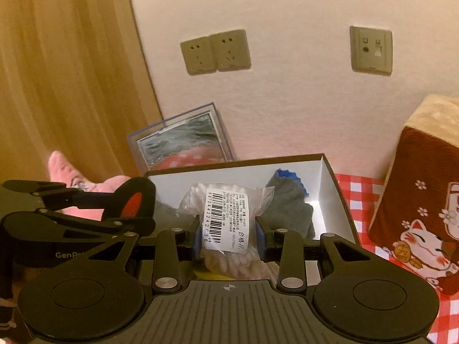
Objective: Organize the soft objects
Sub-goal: 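Lower the swab bag and foam ring into the box and open both grippers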
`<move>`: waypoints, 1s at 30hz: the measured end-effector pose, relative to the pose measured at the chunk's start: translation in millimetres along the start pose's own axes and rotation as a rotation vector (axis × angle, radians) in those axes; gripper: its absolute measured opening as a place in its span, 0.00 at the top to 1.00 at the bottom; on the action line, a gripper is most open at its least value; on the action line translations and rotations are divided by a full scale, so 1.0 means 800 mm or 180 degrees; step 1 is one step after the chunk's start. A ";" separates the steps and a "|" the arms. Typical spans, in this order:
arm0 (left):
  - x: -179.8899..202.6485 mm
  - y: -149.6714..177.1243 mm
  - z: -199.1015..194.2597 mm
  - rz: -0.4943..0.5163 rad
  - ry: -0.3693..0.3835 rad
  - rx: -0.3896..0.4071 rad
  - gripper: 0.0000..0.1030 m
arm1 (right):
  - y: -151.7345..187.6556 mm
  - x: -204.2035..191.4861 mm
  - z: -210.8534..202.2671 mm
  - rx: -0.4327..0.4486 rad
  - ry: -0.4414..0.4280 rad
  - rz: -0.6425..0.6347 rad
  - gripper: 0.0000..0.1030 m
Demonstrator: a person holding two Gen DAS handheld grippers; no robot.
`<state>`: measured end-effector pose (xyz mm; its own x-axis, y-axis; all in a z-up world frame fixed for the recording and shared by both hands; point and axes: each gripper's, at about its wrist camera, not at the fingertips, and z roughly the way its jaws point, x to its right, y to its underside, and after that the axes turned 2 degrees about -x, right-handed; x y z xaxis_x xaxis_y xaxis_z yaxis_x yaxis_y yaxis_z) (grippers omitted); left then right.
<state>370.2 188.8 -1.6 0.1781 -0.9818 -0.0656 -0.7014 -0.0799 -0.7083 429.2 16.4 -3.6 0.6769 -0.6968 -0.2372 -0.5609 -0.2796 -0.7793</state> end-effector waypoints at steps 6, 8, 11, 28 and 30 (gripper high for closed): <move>-0.016 -0.011 0.034 -0.0079 -0.0037 -0.0089 0.41 | -0.015 0.009 0.037 -0.0088 0.0027 0.0003 0.64; -0.021 -0.014 0.043 -0.0108 -0.0035 -0.0120 0.41 | -0.018 0.012 0.047 -0.0115 0.0017 0.0019 0.64; -0.028 -0.018 0.058 -0.0165 -0.0060 -0.0165 0.40 | -0.023 0.019 0.062 -0.0153 0.0013 0.0061 0.64; -0.052 -0.027 0.087 -0.0368 -0.0111 -0.0285 0.30 | -0.033 0.027 0.094 -0.0197 -0.0044 0.0134 0.64; -0.054 -0.028 0.087 -0.0385 -0.0118 -0.0290 0.30 | -0.035 0.024 0.096 -0.0187 -0.0065 0.0131 0.64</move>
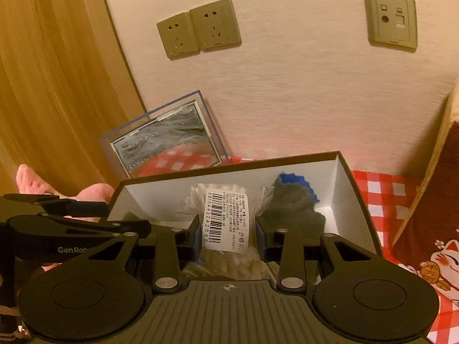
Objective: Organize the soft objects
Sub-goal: 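Lower the swab bag and foam ring into the box and open both grippers, then withdraw both open tools up and away from the box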
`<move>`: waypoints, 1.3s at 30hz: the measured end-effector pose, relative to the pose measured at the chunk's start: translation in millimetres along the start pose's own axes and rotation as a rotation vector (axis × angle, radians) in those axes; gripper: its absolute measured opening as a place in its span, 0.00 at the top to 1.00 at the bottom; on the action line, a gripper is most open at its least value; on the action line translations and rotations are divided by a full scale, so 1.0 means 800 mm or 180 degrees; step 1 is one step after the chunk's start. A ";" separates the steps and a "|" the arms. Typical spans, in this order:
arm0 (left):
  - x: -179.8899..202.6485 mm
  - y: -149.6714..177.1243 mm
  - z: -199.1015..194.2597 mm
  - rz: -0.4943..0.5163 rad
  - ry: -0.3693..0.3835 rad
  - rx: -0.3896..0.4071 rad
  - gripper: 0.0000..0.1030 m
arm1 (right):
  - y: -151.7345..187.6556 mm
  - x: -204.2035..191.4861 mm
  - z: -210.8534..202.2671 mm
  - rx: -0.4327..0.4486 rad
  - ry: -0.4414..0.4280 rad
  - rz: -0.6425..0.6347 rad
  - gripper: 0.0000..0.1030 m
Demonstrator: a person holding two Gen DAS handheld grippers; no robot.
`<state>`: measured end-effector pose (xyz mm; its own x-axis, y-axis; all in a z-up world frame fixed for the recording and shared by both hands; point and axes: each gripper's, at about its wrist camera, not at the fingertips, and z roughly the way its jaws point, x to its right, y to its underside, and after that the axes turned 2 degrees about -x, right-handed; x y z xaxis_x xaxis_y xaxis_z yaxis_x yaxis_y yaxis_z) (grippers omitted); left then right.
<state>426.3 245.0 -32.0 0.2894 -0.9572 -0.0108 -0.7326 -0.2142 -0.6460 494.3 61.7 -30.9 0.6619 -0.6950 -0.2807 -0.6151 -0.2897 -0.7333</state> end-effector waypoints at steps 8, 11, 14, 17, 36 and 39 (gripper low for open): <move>-0.006 -0.002 -0.003 -0.0051 -0.0033 0.0003 0.30 | -0.019 -0.017 0.008 0.0168 -0.0072 0.0008 0.50; -0.007 -0.001 -0.005 -0.0069 -0.0028 0.0005 0.30 | -0.026 -0.022 0.007 0.0313 -0.0062 0.0053 0.25; -0.007 0.000 -0.007 -0.0069 -0.0016 0.0008 0.30 | -0.032 -0.024 0.003 0.0404 -0.0104 0.0062 0.24; -0.008 0.001 -0.009 -0.0071 -0.0010 0.0012 0.30 | -0.029 -0.023 0.000 0.0395 -0.0085 0.0041 0.24; 0.004 0.023 -0.050 -0.0141 0.0072 0.0001 0.30 | 0.021 -0.003 -0.050 0.0166 0.0092 0.0242 0.24; 0.008 0.031 -0.062 -0.0142 0.0111 -0.0006 0.29 | 0.030 -0.005 -0.064 0.0144 0.0102 0.0266 0.24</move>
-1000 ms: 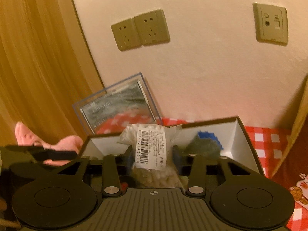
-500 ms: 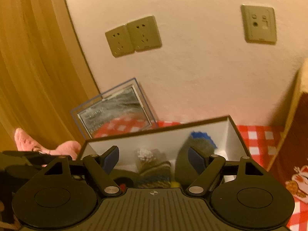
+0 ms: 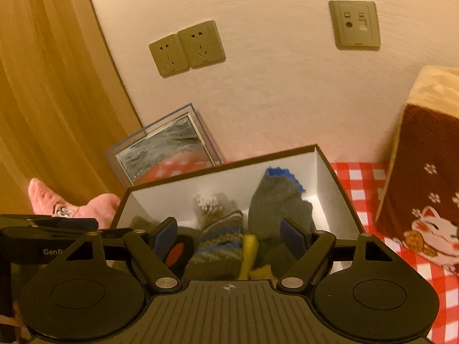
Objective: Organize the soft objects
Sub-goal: 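Withdraw both open tools up and away from the box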
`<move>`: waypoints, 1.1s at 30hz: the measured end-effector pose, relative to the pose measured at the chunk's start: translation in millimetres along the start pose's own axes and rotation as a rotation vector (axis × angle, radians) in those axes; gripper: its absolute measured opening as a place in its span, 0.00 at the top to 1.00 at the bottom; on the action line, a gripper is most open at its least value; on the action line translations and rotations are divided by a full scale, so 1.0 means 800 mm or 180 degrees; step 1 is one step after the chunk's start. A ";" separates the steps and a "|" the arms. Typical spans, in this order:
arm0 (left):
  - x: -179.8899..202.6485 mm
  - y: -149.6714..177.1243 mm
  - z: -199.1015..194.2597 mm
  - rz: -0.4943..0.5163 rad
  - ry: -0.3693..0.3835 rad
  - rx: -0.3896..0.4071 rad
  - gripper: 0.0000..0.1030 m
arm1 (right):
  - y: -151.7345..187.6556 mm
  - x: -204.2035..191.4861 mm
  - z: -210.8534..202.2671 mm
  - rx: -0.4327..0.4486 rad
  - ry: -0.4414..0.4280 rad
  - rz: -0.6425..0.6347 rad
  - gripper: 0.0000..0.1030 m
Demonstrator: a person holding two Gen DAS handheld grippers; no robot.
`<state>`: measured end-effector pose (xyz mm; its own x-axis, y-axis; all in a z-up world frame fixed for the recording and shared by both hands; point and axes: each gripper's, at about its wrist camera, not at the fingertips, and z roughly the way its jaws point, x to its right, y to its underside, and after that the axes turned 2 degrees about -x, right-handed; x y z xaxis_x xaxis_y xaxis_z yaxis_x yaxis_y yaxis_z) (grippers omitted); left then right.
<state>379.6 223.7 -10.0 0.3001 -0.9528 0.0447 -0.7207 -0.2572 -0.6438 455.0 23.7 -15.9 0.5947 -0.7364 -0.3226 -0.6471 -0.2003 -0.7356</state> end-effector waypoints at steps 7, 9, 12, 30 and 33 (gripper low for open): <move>0.006 0.025 -0.024 -0.0019 0.0061 -0.0015 0.29 | 0.028 -0.007 -0.041 -0.0024 0.0117 0.0056 0.24; 0.007 0.032 -0.033 -0.0020 0.0100 -0.0009 0.29 | 0.036 -0.011 -0.054 -0.0016 0.0149 0.0082 0.24; 0.013 0.047 -0.047 0.0027 0.0148 0.0006 0.29 | 0.048 -0.017 -0.073 0.0002 0.0175 0.0124 0.24; 0.041 0.163 -0.158 0.0465 0.0424 0.0086 0.29 | 0.156 -0.069 -0.199 0.0055 0.0462 0.0238 0.24; 0.045 0.182 -0.174 0.0480 0.0421 0.0093 0.29 | 0.169 -0.077 -0.213 0.0046 0.0454 0.0202 0.24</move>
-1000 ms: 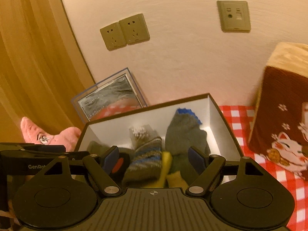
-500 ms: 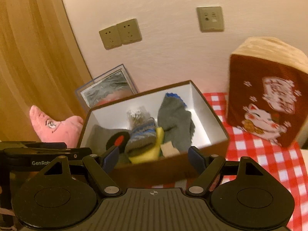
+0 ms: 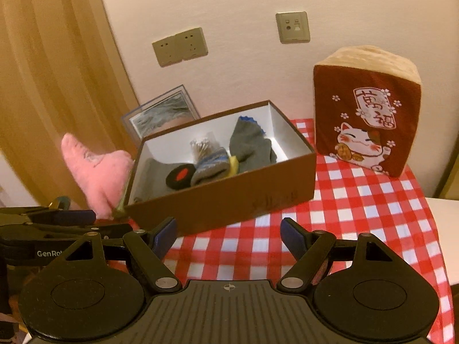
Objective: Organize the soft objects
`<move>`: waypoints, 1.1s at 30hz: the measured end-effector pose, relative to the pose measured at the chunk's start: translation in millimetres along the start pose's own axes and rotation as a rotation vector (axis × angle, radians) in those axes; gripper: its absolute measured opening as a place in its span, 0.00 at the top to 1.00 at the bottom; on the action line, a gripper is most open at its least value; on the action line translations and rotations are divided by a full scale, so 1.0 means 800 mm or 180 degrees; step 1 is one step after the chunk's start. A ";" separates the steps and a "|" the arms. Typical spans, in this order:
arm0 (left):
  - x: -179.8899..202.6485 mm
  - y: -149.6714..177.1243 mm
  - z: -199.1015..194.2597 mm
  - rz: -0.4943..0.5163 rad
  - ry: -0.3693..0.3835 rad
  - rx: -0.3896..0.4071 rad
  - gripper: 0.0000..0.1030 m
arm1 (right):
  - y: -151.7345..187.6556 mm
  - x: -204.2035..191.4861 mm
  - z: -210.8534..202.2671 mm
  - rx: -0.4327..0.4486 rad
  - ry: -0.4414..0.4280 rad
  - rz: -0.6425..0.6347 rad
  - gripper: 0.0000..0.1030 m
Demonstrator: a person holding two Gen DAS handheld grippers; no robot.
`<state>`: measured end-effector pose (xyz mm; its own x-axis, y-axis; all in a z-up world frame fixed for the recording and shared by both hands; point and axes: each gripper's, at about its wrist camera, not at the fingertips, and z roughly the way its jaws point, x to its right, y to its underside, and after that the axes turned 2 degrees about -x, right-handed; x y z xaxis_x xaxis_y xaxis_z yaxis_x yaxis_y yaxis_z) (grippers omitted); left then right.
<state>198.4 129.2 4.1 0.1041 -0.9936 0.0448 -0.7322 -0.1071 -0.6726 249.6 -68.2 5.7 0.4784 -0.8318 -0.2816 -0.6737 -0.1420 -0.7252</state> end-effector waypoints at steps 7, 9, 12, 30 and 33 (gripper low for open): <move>0.026 0.037 -0.043 -0.0050 -0.0067 0.0054 0.29 | 0.035 -0.003 -0.041 0.0002 0.0040 -0.0104 0.24; 0.034 0.047 -0.056 -0.0082 -0.0078 0.0065 0.29 | 0.048 -0.002 -0.055 -0.0021 0.0062 -0.0156 0.24; 0.048 0.064 -0.075 -0.0138 -0.0063 0.0046 0.27 | 0.070 0.000 -0.078 -0.0009 0.0119 -0.0250 0.24; 0.137 0.177 -0.171 -0.0112 -0.0113 -0.0033 0.27 | 0.168 0.021 -0.192 -0.0138 0.0073 -0.0228 0.23; 0.145 0.191 -0.180 -0.0121 -0.0086 -0.0061 0.27 | 0.180 0.024 -0.206 -0.0178 0.0048 -0.0191 0.24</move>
<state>1.5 -7.9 13.0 0.1500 -0.9874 0.0499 -0.7401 -0.1456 -0.6565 69.0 -193.1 -0.3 0.5105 -0.8289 -0.2288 -0.6747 -0.2212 -0.7042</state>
